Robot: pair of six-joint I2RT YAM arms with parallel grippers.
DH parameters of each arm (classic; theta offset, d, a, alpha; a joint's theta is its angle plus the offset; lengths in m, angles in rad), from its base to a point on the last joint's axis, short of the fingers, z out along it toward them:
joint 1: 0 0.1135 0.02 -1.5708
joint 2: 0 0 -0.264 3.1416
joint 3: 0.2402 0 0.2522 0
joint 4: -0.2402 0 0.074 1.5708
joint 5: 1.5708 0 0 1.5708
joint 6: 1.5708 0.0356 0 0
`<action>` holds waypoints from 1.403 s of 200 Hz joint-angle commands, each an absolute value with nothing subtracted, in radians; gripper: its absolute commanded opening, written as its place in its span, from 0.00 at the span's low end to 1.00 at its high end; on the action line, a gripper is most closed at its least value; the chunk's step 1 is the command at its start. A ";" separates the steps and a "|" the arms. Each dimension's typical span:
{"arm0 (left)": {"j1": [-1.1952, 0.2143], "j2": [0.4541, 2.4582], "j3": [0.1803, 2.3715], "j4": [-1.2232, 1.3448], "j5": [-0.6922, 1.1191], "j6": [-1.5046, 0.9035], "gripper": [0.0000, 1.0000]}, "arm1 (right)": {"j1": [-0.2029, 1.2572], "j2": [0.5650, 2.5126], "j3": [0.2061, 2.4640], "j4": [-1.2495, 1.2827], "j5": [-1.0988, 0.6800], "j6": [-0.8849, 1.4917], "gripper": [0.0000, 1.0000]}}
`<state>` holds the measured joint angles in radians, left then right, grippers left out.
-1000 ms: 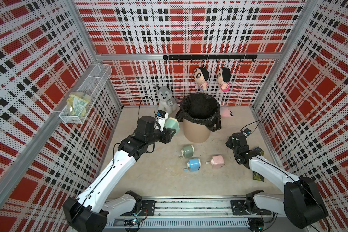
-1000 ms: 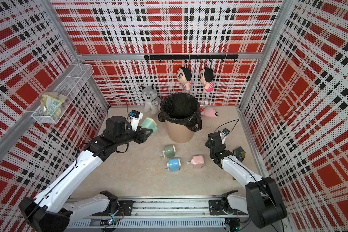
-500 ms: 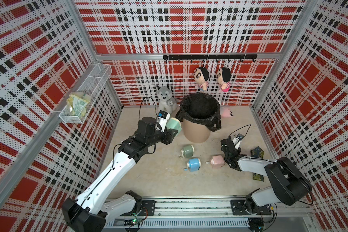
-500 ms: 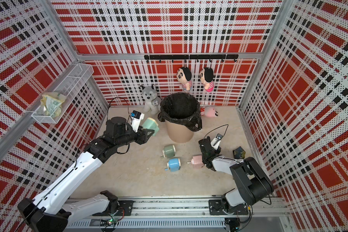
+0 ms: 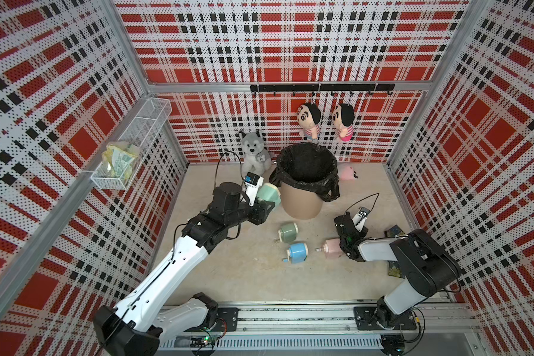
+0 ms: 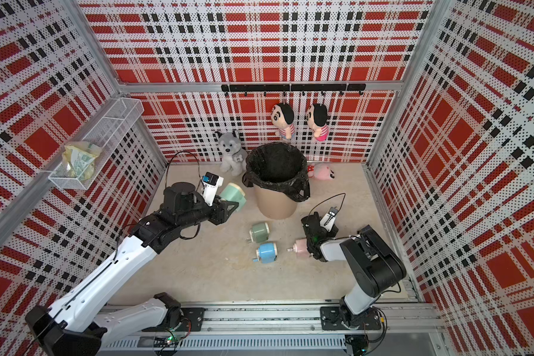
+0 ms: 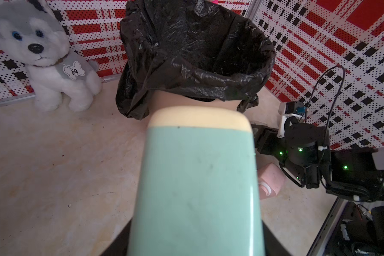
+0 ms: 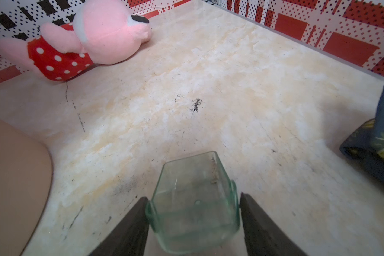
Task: Take out the pencil sharpener tray and clean the shavings
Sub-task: Place the container at the center of the board, then place the pencil sharpener at the center of the board.
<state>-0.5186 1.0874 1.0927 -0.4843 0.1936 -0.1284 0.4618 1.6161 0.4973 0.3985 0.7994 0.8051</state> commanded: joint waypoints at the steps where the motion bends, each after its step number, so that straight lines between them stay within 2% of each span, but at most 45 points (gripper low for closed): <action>1: -0.525 1.063 1.085 -0.432 0.188 -0.119 0.54 | 0.469 1.617 0.511 0.406 0.820 0.802 0.72; 47: -0.525 1.065 1.085 -0.438 0.178 -0.120 0.54 | 0.468 1.572 0.511 0.371 0.793 0.808 0.85; 104: -0.524 1.138 1.014 -0.420 0.069 -0.147 0.52 | 0.466 1.345 0.621 0.156 0.691 0.754 0.94; 138: -0.491 1.180 0.920 -0.341 0.062 -0.183 0.52 | 0.465 1.156 0.643 0.058 0.636 0.719 0.96; 181: -0.435 1.249 0.931 -0.293 0.029 -0.249 0.52 | 0.465 0.957 0.632 -0.008 0.593 0.684 0.97; 247: -0.522 1.369 0.763 -0.016 -0.230 -0.439 0.49 | 0.465 0.837 0.588 -0.062 0.511 0.666 0.97; 280: -0.525 1.422 0.660 0.129 -0.272 -0.461 0.49 | 0.465 0.800 0.581 -0.106 0.472 0.628 0.97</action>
